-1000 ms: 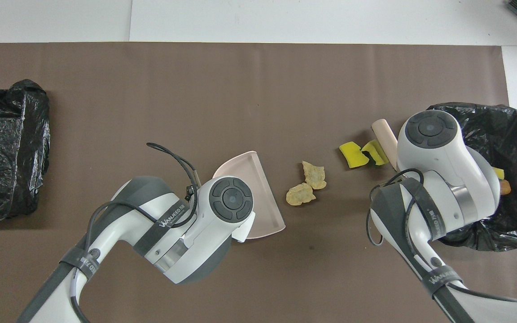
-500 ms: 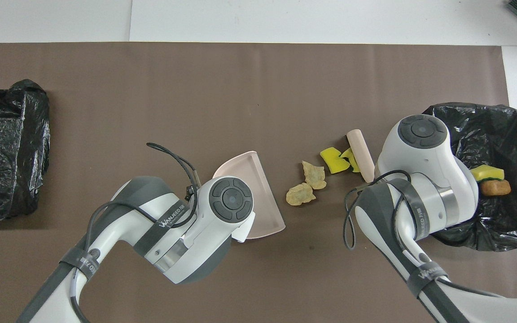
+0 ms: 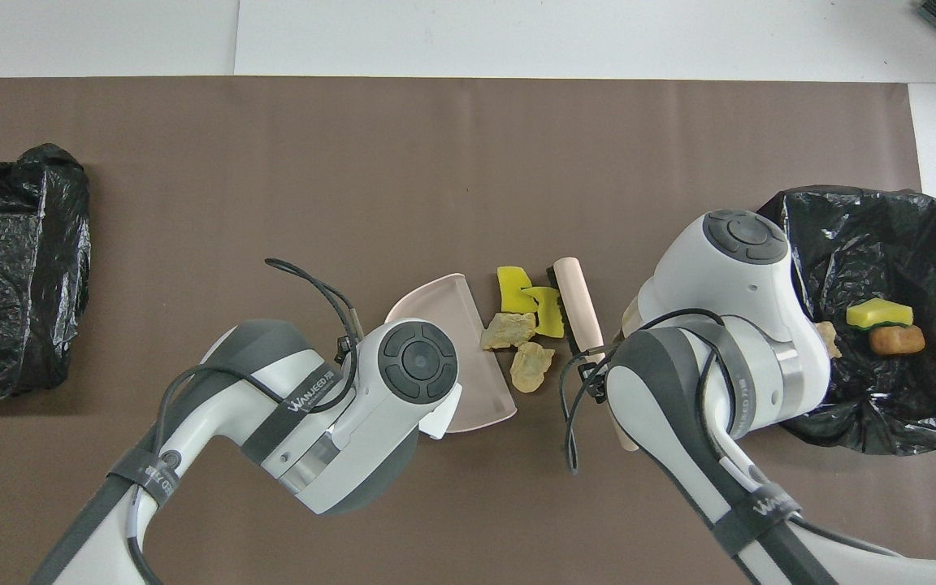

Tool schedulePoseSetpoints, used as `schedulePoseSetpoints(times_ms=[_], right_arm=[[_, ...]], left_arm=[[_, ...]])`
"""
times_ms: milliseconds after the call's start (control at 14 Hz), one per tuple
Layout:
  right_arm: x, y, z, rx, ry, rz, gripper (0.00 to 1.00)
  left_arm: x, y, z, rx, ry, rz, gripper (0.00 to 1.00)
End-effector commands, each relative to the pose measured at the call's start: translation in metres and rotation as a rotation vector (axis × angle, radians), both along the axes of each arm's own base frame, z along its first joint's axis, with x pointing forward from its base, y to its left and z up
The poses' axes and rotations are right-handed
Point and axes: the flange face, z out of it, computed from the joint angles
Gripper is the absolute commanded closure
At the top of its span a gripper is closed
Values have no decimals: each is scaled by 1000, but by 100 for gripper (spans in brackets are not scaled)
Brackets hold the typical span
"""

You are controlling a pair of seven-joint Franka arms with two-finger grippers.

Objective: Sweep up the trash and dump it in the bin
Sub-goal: 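Sweep the remaining sponge and bread pieces toward the dustpan with the right gripper, then push the pieces into the dustpan with the right gripper's brush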

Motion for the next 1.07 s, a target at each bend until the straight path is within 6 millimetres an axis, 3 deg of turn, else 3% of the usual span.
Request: schedulePoseSetpoints(times_ms=[0, 214, 357, 500, 857, 1000], right_arm=[[2, -26, 28, -146, -61, 67, 100], [2, -41, 12, -292, -135, 169, 100], [2, -35, -9, -305, -142, 197, 100], [2, -29, -16, -289, -139, 187, 100], [-20, 44, -52, -160, -121, 93, 100], [-32, 79, -48, -55, -102, 66, 100]], left_arm=[[-7, 7, -1, 5, -16, -25, 100], [-7, 7, -2, 4, -16, -25, 100], [-8, 6, -1, 6, -15, -27, 100], [-8, 5, -1, 2, -18, -28, 100], [-7, 9, -3, 4, -9, -21, 100], [-8, 9, -4, 5, -8, -21, 100]])
